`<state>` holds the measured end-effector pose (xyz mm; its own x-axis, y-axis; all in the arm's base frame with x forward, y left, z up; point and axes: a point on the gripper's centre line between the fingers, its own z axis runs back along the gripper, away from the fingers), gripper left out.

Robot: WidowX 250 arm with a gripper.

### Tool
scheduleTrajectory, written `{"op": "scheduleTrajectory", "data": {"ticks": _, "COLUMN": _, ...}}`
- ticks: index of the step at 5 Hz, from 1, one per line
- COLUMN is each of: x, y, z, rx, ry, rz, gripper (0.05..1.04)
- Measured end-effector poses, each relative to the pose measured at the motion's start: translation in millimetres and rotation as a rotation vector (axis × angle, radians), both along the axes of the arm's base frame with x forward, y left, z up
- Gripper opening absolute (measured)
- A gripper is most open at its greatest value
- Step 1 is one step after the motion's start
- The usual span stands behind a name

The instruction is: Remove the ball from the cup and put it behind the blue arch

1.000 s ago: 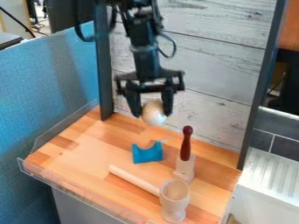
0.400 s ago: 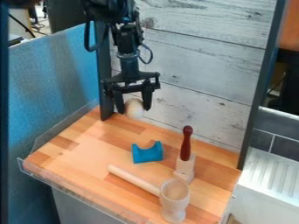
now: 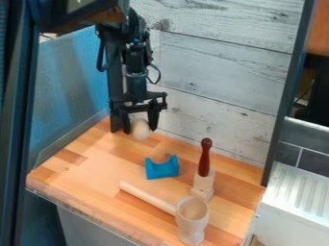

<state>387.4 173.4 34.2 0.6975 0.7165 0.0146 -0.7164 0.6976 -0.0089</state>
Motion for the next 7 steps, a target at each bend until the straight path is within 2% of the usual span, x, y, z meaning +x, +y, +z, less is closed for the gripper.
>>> {"op": "scheduleTrajectory", "data": {"ticks": 1, "x": 1.3, "y": 4.0, "z": -20.8, "rx": 0.024, "ry": 0.016, "rz": -0.014, "gripper": 0.743}}
{"op": "scheduleTrajectory", "data": {"ticks": 2, "x": 7.5, "y": 1.1, "z": -32.3, "rx": 0.072, "ry": 0.000, "rz": -0.043, "gripper": 0.743}}
{"op": "scheduleTrajectory", "data": {"ticks": 3, "x": 12.7, "y": -6.1, "z": -56.3, "rx": 0.111, "ry": 0.016, "rz": -0.078, "gripper": 0.743}}
{"op": "scheduleTrajectory", "data": {"ticks": 4, "x": 15.6, "y": -4.8, "z": -61.1, "rx": 0.128, "ry": 0.023, "rz": -0.074, "gripper": 0.817}}
{"op": "scheduleTrajectory", "data": {"ticks": 5, "x": 14.7, "y": -4.7, "z": -67.4, "rx": 0.122, "ry": 0.042, "rz": -0.062, "gripper": 1.007}}
{"op": "scheduleTrajectory", "data": {"ticks": 6, "x": 16.1, "y": -6.2, "z": -66.9, "rx": 0.113, "ry": 0.033, "rz": -0.063, "gripper": 1.005}}
{"op": "scheduleTrajectory", "data": {"ticks": 7, "x": 13.5, "y": -10.3, "z": -47.7, "rx": 0.107, "ry": -0.013, "rz": -0.048, "gripper": 1.000}}
